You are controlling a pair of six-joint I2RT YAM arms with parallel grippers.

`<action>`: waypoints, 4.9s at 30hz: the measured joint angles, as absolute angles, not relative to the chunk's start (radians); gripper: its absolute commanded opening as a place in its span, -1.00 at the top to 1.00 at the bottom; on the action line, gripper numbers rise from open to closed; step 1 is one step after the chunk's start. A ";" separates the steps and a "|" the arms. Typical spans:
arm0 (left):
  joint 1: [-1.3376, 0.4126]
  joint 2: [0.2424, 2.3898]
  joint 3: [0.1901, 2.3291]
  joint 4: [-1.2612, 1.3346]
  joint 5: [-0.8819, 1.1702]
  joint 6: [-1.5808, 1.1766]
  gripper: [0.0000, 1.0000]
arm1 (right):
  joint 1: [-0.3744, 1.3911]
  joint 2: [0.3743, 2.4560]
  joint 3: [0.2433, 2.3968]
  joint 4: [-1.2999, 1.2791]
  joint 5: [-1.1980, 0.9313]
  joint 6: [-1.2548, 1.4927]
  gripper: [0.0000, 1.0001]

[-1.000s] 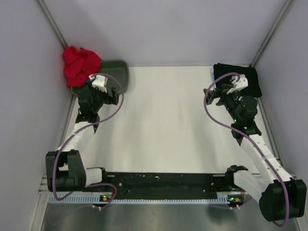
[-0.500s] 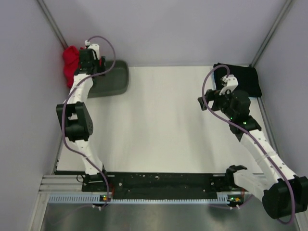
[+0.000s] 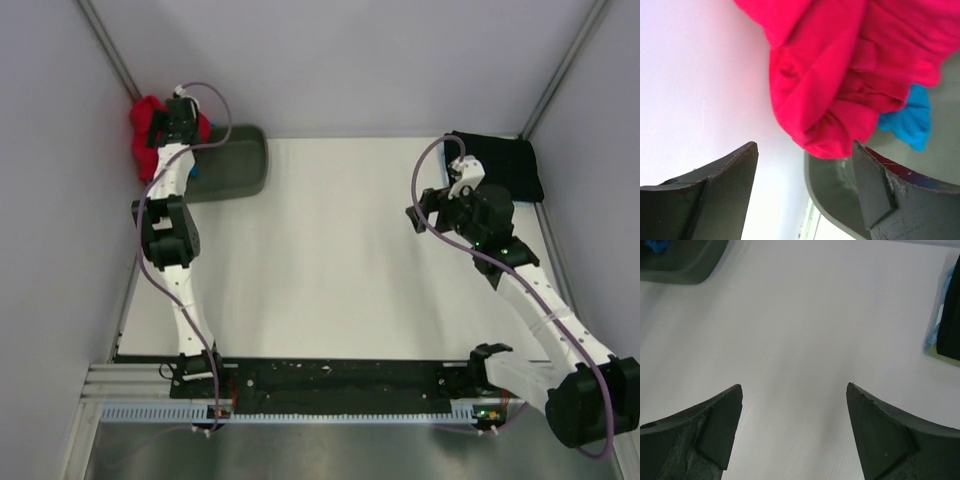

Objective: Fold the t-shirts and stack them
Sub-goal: Grab crumpled tshirt from bin with the left arm, then move the tshirt to the center of the board

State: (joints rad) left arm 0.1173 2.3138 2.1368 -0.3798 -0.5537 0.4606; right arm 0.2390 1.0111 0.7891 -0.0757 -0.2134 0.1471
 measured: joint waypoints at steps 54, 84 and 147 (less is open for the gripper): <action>0.139 1.827 1.957 -0.327 -0.156 0.368 1.00 | 0.498 1.111 1.015 -0.247 -0.078 -0.056 -0.61; -0.292 1.352 2.267 -0.797 0.090 0.306 1.00 | 0.503 0.911 0.942 -0.226 -0.153 0.031 -0.69; -0.290 1.479 1.081 -0.827 0.360 0.525 -0.25 | 0.369 1.761 1.202 -0.543 -0.113 0.207 -0.11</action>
